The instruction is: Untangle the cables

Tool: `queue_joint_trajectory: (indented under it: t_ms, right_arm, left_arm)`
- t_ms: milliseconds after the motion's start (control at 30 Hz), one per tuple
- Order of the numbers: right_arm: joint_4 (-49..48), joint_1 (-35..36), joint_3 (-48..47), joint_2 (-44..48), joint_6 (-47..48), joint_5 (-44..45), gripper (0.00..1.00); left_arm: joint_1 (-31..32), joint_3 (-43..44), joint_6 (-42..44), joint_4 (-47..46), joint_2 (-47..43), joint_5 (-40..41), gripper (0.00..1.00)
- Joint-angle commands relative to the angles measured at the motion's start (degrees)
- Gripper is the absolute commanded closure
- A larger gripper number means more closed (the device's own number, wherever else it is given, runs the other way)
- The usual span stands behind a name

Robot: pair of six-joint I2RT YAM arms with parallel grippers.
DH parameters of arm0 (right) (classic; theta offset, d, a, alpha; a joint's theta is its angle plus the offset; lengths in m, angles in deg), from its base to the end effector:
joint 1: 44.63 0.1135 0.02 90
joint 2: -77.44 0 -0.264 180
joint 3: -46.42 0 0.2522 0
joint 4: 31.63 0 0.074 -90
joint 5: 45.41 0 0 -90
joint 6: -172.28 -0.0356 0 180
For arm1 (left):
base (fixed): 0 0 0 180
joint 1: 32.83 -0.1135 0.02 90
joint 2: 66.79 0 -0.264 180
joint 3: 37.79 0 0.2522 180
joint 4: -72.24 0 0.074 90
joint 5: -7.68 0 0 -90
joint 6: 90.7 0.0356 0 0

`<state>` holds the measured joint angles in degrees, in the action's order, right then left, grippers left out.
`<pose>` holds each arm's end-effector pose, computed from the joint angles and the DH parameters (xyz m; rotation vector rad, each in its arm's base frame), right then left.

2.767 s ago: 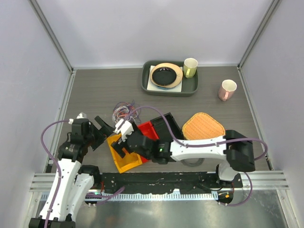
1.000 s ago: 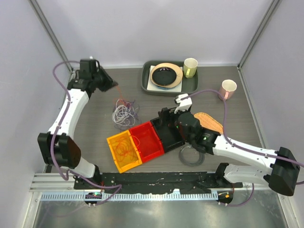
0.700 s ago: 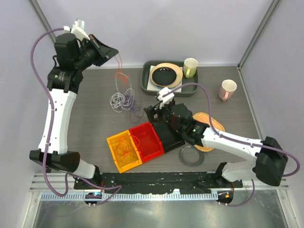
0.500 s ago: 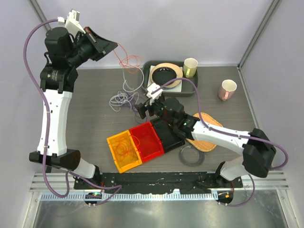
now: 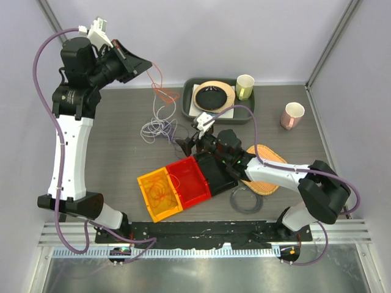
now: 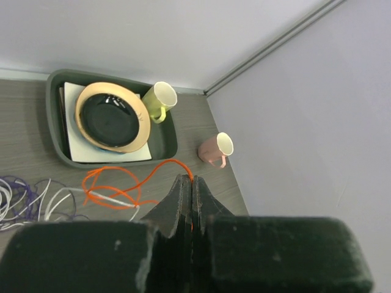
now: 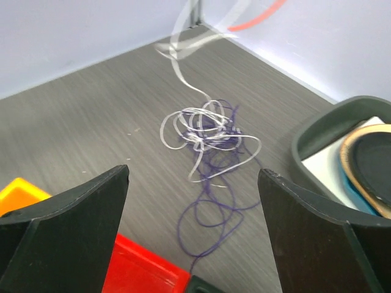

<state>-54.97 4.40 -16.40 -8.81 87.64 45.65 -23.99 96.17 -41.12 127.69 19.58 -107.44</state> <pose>0.2259 0.2591 0.2765 -0.7191 1.4320 0.5813 0.2730 -0.0577 0.5487 -0.1508 1.7951 -1.0004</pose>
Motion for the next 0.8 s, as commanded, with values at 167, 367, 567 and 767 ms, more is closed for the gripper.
queue_joint_trajectory:
  t_ms: [167,367,567,767]
  right_arm:
    - [-11.6,-0.4,-2.4,-1.3,-0.8,-14.6,0.07]
    - [-25.9,-5.4,-7.0,-14.9,-1.3,-27.0,0.10]
    - [-29.4,-6.3,-15.6,-26.0,-2.2,-28.2,0.12]
    - [-30.8,-6.3,-22.3,-31.4,-3.5,-25.2,0.13]
  left_arm:
    - [0.1,-1.9,0.1,-1.7,-3.5,2.8,1.00]
    - [0.1,-1.8,-0.6,-1.8,-4.2,3.0,1.00]
    - [0.1,0.4,-0.2,-0.1,-3.6,3.2,1.00]
    - [0.1,0.5,-0.2,0.3,-3.2,3.1,1.00]
